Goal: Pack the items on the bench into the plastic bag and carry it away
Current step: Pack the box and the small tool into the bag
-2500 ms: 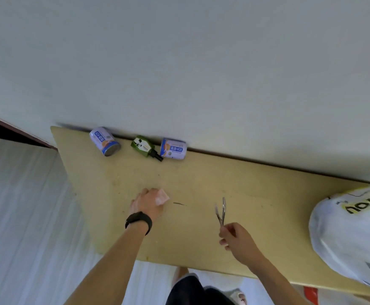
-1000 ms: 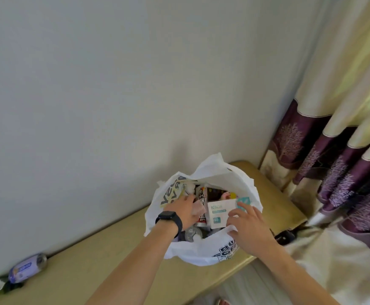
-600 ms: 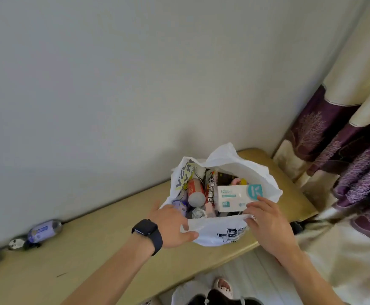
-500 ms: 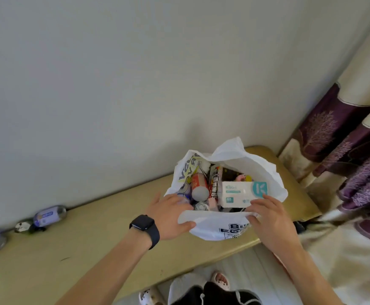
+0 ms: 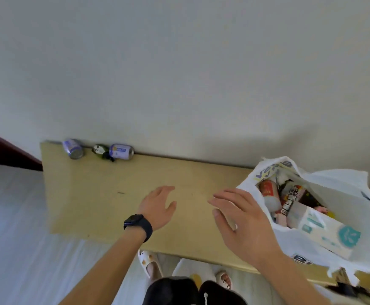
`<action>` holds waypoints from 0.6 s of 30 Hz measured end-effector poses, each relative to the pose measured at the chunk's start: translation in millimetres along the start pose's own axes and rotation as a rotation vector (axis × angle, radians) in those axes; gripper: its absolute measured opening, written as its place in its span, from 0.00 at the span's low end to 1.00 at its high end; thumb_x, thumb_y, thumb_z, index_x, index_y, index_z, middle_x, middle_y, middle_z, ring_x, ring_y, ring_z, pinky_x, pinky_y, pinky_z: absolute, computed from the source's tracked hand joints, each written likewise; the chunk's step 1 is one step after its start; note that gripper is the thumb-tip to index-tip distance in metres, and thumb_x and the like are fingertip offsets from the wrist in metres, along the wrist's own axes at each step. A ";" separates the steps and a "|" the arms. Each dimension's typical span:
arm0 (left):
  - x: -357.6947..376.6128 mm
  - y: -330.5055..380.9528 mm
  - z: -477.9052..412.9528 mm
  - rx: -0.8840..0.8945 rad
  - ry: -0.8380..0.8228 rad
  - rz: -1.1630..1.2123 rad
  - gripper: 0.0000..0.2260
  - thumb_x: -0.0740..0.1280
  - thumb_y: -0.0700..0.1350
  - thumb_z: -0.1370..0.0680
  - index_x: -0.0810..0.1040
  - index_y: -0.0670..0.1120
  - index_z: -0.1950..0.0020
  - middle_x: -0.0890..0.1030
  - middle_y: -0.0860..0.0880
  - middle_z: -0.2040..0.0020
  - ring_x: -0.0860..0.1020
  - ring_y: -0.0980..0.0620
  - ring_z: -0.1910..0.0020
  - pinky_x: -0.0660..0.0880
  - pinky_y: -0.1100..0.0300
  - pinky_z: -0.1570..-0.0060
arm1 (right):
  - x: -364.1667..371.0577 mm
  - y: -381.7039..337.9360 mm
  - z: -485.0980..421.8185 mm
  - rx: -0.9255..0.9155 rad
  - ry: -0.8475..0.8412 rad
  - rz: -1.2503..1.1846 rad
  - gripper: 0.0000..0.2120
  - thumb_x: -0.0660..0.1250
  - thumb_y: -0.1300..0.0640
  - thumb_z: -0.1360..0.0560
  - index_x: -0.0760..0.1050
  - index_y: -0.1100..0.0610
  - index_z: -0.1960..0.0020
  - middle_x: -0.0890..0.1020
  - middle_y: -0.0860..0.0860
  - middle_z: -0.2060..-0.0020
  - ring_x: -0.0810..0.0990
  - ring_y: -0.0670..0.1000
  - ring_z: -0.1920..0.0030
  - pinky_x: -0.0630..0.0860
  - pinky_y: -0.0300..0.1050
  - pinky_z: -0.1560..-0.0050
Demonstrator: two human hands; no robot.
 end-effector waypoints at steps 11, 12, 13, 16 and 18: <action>4.4 -277.7 16.4 -0.421 -0.213 -0.016 0.27 0.58 0.53 0.20 0.56 0.54 0.22 0.53 0.48 0.20 0.55 0.45 0.22 0.55 0.46 0.25 | 329.2 -42.9 -51.6 0.097 -0.965 0.172 0.21 0.56 0.49 0.19 0.65 0.44 0.26 0.68 0.41 0.28 0.60 0.46 0.26 0.59 0.43 0.27; 2.8 -299.0 15.3 -0.442 -0.224 -0.021 0.28 0.58 0.53 0.20 0.54 0.54 0.21 0.50 0.48 0.20 0.52 0.44 0.22 0.53 0.45 0.25 | 351.3 -45.8 -62.4 0.101 -0.997 0.189 0.23 0.57 0.49 0.19 0.63 0.45 0.25 0.67 0.42 0.27 0.60 0.47 0.26 0.61 0.44 0.27; 1.5 -319.0 14.2 -0.460 -0.241 -0.026 0.29 0.58 0.53 0.19 0.52 0.54 0.21 0.48 0.47 0.20 0.50 0.44 0.22 0.51 0.44 0.24 | 373.0 -47.0 -75.2 0.109 -1.021 0.217 0.24 0.57 0.49 0.20 0.60 0.46 0.24 0.66 0.44 0.26 0.60 0.49 0.26 0.62 0.46 0.27; 0.0 -366.0 11.8 -0.488 -0.303 -0.046 0.30 0.58 0.53 0.19 0.47 0.56 0.20 0.42 0.48 0.20 0.45 0.43 0.21 0.47 0.42 0.24 | 428.4 -47.2 -126.3 0.141 -1.026 0.331 0.30 0.60 0.49 0.21 0.54 0.48 0.22 0.60 0.51 0.24 0.59 0.55 0.26 0.64 0.51 0.28; 0.0 -390.0 8.7 -0.484 -0.321 -0.062 0.32 0.59 0.52 0.19 0.45 0.59 0.21 0.38 0.50 0.20 0.43 0.43 0.21 0.45 0.40 0.24 | 459.1 -48.5 -169.9 0.151 -0.990 0.395 0.33 0.61 0.49 0.22 0.50 0.48 0.21 0.56 0.54 0.23 0.59 0.58 0.26 0.64 0.52 0.29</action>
Point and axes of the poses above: each hand's wrist, its own z-axis away from the middle knuckle, its own x-axis out of the palm, y = z × x, the point moved 10 cm from there along -z, towards the middle knuckle
